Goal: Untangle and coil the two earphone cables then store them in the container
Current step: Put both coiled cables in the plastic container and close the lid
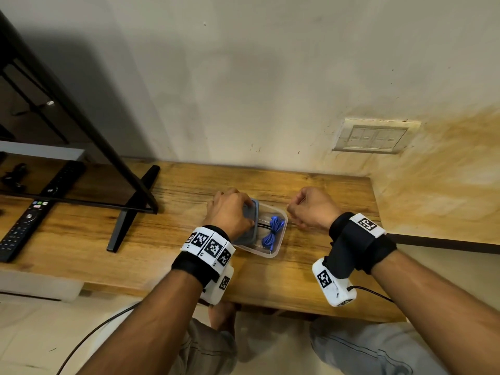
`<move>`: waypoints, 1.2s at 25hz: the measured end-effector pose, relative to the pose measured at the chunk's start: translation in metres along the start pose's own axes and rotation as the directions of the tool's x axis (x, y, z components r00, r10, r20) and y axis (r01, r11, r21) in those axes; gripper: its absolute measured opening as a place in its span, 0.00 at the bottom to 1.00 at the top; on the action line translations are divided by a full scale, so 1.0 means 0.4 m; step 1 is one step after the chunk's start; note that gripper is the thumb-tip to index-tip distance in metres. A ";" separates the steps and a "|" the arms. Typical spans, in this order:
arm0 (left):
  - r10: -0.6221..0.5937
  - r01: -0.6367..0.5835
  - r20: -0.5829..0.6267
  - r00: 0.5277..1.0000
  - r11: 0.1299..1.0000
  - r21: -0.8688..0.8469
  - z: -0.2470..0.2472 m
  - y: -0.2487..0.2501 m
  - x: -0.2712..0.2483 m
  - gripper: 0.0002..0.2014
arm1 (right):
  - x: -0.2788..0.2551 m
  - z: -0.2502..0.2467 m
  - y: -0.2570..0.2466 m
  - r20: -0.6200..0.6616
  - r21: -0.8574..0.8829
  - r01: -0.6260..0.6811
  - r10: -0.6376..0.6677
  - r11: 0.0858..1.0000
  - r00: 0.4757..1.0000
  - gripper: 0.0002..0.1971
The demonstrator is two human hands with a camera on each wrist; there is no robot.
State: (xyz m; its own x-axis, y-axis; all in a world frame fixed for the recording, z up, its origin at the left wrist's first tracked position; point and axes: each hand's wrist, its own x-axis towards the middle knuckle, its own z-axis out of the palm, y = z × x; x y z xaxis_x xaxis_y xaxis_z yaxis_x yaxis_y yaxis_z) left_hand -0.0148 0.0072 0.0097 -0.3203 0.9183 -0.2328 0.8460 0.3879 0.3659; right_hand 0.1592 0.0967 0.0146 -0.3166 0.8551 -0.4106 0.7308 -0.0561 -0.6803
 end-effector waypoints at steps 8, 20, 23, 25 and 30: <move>0.161 -0.161 0.000 0.987 0.987 -0.004 0.052 0.066 -0.022 0.19 | -0.005 0.057 0.017 0.204 0.101 -0.190 0.166 0.977 0.965 0.18; -0.279 0.294 0.091 0.956 0.911 -0.288 0.037 -0.033 0.004 0.25 | -0.003 0.062 0.018 0.217 0.295 -0.309 0.252 0.904 0.943 0.19; -0.343 0.369 0.138 0.929 0.839 -0.400 0.051 -0.053 0.021 0.22 | 0.001 0.072 0.027 0.242 0.417 -0.374 0.295 0.828 0.924 0.21; -0.377 0.428 0.203 0.904 0.774 -0.468 0.049 -0.065 0.034 0.17 | 0.008 0.081 0.029 0.246 0.445 -0.395 0.314 0.804 0.917 0.20; -0.413 0.458 0.210 0.886 0.716 -0.526 0.047 -0.058 0.020 0.12 | -0.019 0.080 0.033 0.229 0.506 -0.371 0.293 0.779 0.928 0.14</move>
State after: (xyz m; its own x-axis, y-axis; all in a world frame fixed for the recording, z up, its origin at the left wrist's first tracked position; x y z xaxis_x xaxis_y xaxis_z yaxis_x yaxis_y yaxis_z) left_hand -0.0292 0.0041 -0.0177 -0.5437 0.6369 -0.5466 0.2350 0.7407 0.6294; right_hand 0.1518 0.0731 -0.0106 -0.2183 0.6589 -0.7198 0.3804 -0.6219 -0.6846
